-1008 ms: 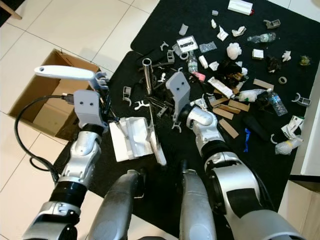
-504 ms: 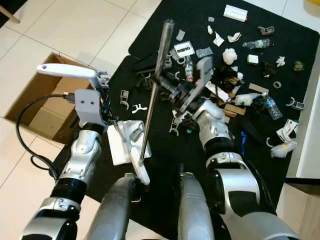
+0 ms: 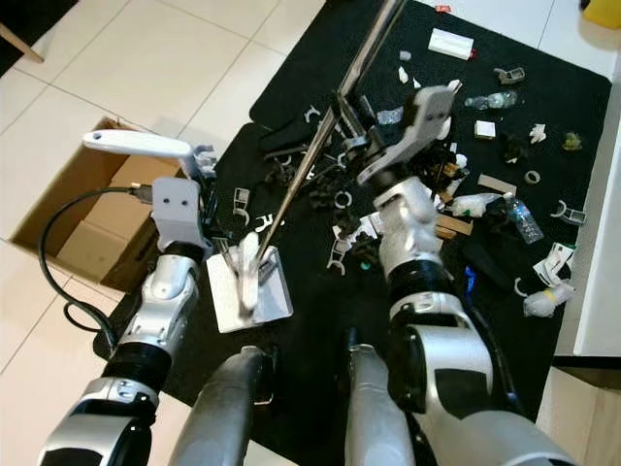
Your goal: Sweep floor
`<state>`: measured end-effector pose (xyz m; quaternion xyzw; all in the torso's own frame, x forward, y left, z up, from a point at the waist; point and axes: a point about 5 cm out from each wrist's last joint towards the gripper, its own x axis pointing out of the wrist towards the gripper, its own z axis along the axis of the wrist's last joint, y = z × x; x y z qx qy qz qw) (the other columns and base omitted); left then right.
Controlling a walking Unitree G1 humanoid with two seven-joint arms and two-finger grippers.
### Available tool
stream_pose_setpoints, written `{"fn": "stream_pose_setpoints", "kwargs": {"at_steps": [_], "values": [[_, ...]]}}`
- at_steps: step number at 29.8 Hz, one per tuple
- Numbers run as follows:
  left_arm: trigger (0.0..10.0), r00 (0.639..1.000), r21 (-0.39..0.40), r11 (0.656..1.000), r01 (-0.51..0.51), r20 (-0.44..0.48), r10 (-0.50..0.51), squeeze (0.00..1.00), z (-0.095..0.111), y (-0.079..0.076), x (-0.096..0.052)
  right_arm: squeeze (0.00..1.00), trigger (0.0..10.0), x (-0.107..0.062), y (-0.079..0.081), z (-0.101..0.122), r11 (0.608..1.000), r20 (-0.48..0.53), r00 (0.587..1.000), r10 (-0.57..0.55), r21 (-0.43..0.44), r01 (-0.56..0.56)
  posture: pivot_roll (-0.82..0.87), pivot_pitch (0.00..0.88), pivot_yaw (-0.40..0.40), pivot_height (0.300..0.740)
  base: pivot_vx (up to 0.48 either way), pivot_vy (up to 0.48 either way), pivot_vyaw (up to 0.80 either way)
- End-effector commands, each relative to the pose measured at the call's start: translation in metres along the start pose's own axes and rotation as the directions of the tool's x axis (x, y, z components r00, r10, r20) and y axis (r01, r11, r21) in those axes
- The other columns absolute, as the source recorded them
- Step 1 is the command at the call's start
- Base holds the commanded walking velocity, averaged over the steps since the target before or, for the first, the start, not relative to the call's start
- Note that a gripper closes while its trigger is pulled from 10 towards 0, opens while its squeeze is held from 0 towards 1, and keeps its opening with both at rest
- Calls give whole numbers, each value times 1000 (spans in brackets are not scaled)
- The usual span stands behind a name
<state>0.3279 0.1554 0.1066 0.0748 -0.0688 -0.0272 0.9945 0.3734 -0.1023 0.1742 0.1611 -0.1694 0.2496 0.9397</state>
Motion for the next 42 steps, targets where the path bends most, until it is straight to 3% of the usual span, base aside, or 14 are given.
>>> {"fn": "stream_pose_setpoints", "kwargs": {"at_steps": [1,7,14,18,19,23,42], "values": [[10000,1000,0,1000,8,-15,-8,0,-6,-3,-4,0,10000,-5,-1,-5,1000,-1,1000,-26,-15,26,138,293,-27,740,0,0,0],[10000,1000,6,1000,10,-13,-10,0,-7,-1,-7,0,10000,-6,10,-14,999,24,999,-43,-15,43,152,303,-21,740,0,0,0],[10000,1000,10,1000,13,-16,-13,0,-8,0,-9,0,10000,-7,26,-21,994,22,999,33,-102,-31,165,313,-17,740,0,0,0],[10000,1000,14,1000,14,-16,-14,0,-8,0,-10,0,10000,-13,39,-32,971,-29,991,132,-196,-135,176,321,-13,740,0,0,0],[10000,1000,15,1000,14,-17,-14,0,-8,1,-11,0,10000,-14,42,-34,955,-48,988,147,-253,-154,179,325,-11,740,0,0,0],[10000,1000,18,1000,13,-22,-12,0,-9,3,-13,0,10000,-15,42,-34,934,-52,988,143,-323,-152,182,333,-9,740,0,0,0],[10000,999,19,1000,10,-31,-9,0,-10,5,-19,0,10000,-39,63,-65,924,-143,964,223,-284,-256,197,379,-4,740,0,0,0]]}}
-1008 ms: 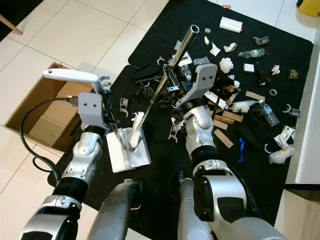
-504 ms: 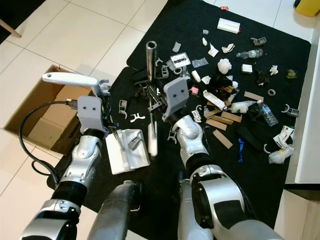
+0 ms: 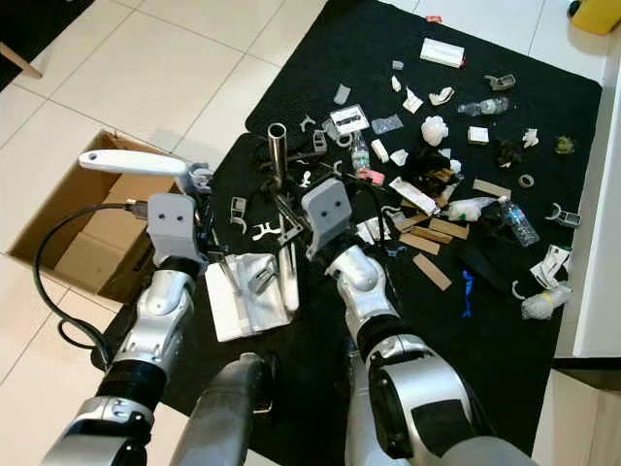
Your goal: Sweep floor
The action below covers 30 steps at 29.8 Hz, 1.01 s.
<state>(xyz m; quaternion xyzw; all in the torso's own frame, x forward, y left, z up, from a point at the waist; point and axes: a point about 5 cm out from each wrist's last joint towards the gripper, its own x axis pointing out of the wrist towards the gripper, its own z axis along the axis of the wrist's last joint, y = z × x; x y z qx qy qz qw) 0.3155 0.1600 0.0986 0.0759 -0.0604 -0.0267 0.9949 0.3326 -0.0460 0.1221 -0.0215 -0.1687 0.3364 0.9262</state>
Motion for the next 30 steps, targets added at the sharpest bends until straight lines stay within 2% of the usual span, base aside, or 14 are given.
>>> {"fn": "stream_pose_setpoints", "kwargs": {"at_steps": [1,5,10,14,20,23,29,30], "values": [[10000,1000,17,1000,8,-15,-7,0,-4,2,-6,0,10000,-6,10,-6,1000,5,1000,15,21,-15,197,379,-4,740,0,0,0],[10000,1000,15,1000,6,-17,-5,0,-4,1,-7,0,10000,-6,12,-10,998,-42,998,55,31,-54,190,385,-9,740,0,0,0],[10000,1000,7,1000,2,-19,-1,0,-4,0,-6,0,10000,-5,14,-13,985,-119,984,133,-90,-144,176,383,-18,740,0,0,0],[10000,1000,3,1000,1,-18,-1,0,-3,-2,-5,0,10000,-4,17,-14,971,-148,972,184,-123,-203,170,381,-23,740,0,0,0],[10000,1000,0,1000,-4,-21,4,0,-3,-2,-4,0,10000,-5,20,-19,967,-189,954,233,-57,-247,163,377,-28,740,0,0,0],[10000,1000,-1,1000,-6,-22,6,0,-4,-2,-4,0,10000,-7,24,-23,958,-212,934,287,37,-286,158,374,-33,740,0,0,0],[10000,1000,-5,1000,-10,-21,10,0,-4,-2,-3,0,10000,-5,22,-24,961,-207,941,266,134,-243,151,370,-36,740,0,0,0],[10000,1000,-5,1000,-10,-21,10,0,-4,-3,-3,0,10000,-3,21,-24,962,-202,949,243,175,-209,151,370,-36,740,0,0,0]]}}
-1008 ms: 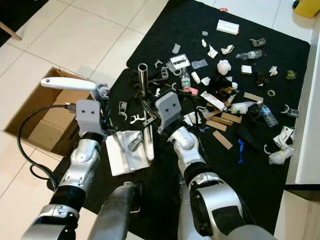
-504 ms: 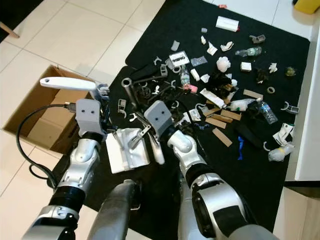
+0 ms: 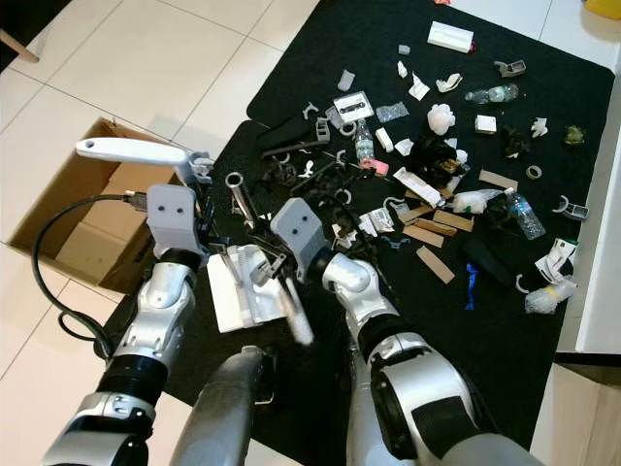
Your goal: Sweep floor
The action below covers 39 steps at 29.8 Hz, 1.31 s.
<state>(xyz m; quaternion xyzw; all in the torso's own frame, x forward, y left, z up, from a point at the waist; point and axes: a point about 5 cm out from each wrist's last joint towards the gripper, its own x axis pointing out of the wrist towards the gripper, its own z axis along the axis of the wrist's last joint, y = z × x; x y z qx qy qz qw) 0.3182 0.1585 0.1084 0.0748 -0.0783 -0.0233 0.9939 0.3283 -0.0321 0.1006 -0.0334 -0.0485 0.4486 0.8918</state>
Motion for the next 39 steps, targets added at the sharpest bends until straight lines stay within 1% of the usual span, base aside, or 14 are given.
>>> {"fn": "stream_pose_setpoints", "kwargs": {"at_steps": [1,4,8,10,13,16,18,19,22,24,31,34,35,39], "values": [[10000,998,-5,1000,0,-56,0,0,-13,-3,-7,0,10000,0,2,-4,994,13,1000,-26,109,24,149,367,-36,740,0,0,0],[10000,998,-6,1000,-1,-57,0,0,-13,-3,-6,0,10000,2,-5,1,964,63,992,-111,249,92,144,362,-36,740,0,0,0],[10000,998,-6,1000,0,-56,-1,0,-13,-4,-4,0,10000,0,-19,6,930,68,968,-240,302,209,144,358,-36,740,0,0,0],[10000,999,-6,1000,1,-54,-1,0,-12,-4,-3,0,10000,-3,-30,9,915,63,946,-317,282,288,145,350,-37,740,0,0,0],[10000,999,-5,1000,1,-50,-2,0,-11,-4,-2,0,10000,-10,-51,30,877,162,865,-475,169,450,144,343,-37,740,0,0,0],[10000,999,-3,1000,1,-50,-1,0,-11,-4,-1,0,10000,-11,-54,36,867,202,844,-496,154,473,145,341,-36,740,0,0,0],[10000,999,-3,1000,1,-48,-1,0,-11,-4,-1,0,10000,-11,-54,43,875,264,835,-483,178,450,147,339,-36,740,0,0,0],[10000,999,-2,1000,2,-47,-2,0,-11,-3,-1,0,10000,-13,-56,52,875,335,808,-484,192,444,148,336,-33,740,0,0,0],[10000,999,1,1000,2,-44,-2,0,-10,-2,-1,0,10000,-11,-54,57,901,361,827,-431,132,413,151,335,-32,740,0,0,0],[10000,999,1,1000,2,-43,-2,0,-10,-2,0,0,10000,-10,-53,57,904,357,832,-425,130,406,151,335,-32,740,0,0,0],[10000,999,2,1000,2,-39,-2,0,-10,-1,-1,0,10000,-2,-30,39,929,312,876,-368,151,337,158,339,-31,740,0,0,0],[10000,999,4,1000,3,-41,-2,0,-11,-1,-3,0,10000,-1,-19,29,937,275,896,-349,114,330,167,343,-27,740,0,0,0],[10000,999,5,1000,3,-41,-3,0,-11,-1,-3,0,10000,-2,-18,30,942,284,899,-334,65,329,171,344,-25,740,0,0,0],[10000,999,8,1000,4,-41,-3,0,-10,0,-3,0,10000,-3,-24,41,932,329,882,-338,-17,363,172,347,-24,740,0,0,0]]}}
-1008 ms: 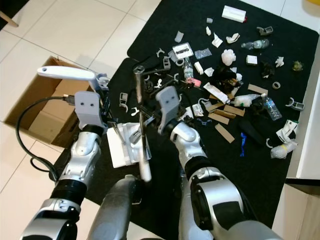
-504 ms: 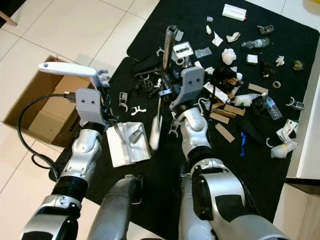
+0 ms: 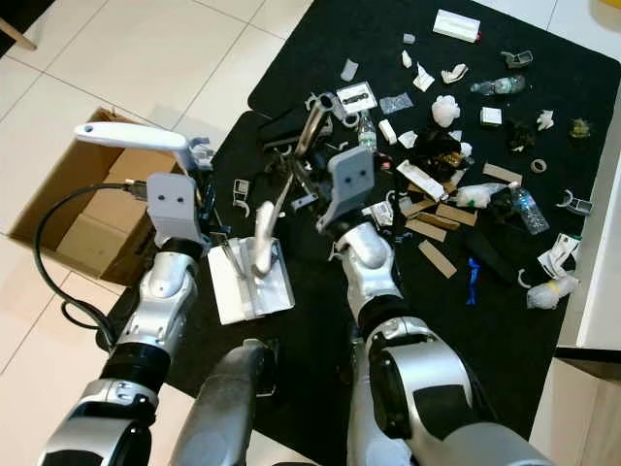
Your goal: Sweep floor
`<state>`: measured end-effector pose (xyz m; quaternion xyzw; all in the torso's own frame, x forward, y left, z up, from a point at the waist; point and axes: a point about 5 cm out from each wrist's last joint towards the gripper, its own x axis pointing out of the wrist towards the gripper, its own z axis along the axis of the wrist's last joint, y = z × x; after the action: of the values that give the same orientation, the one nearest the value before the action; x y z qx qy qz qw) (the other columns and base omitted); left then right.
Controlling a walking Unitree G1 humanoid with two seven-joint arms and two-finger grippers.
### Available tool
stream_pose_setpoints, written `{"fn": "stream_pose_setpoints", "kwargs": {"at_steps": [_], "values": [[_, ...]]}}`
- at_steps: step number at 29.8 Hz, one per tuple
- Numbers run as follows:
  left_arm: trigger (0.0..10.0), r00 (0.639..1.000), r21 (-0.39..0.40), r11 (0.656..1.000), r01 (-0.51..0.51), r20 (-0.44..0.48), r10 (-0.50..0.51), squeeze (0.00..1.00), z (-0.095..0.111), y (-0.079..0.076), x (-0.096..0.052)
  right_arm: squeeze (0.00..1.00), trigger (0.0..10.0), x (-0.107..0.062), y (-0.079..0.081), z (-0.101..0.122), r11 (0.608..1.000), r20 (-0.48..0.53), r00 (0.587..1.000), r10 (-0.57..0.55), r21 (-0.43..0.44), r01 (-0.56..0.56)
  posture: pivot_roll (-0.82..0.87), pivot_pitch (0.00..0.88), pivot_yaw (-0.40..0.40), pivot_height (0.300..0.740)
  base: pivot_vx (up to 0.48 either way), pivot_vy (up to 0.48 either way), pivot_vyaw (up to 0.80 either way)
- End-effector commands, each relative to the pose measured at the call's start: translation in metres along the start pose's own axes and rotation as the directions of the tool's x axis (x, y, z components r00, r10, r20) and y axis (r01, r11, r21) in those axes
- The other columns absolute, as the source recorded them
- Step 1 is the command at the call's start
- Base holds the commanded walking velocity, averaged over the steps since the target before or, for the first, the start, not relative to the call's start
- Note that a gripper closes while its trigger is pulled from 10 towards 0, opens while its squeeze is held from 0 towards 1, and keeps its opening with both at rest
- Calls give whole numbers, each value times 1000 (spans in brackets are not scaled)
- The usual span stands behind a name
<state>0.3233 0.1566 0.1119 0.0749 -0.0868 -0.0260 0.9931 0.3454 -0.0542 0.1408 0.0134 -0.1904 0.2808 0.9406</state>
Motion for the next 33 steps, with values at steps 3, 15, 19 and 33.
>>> {"fn": "stream_pose_setpoints", "kwargs": {"at_steps": [3,15,19,33], "values": [[10000,998,9,1000,0,-58,0,0,-13,2,-10,0,10000,7,-4,13,998,89,994,-62,-7,63,173,348,-25,740,0,0,0],[10000,998,5,1000,2,-59,-2,0,-13,0,-15,0,10000,-2,20,-10,999,-36,999,-2,-38,1,194,387,-20,740,0,0,0],[10000,998,8,1000,-4,-61,5,0,-13,4,-18,0,10000,-3,24,-20,999,-130,992,-1,-40,-5,198,403,-20,740,0,0,0],[10000,997,1,1000,-10,-72,10,0,-14,2,-20,0,10000,-11,25,-37,998,-282,957,65,11,-64,177,404,-31,740,0,0,0]]}}
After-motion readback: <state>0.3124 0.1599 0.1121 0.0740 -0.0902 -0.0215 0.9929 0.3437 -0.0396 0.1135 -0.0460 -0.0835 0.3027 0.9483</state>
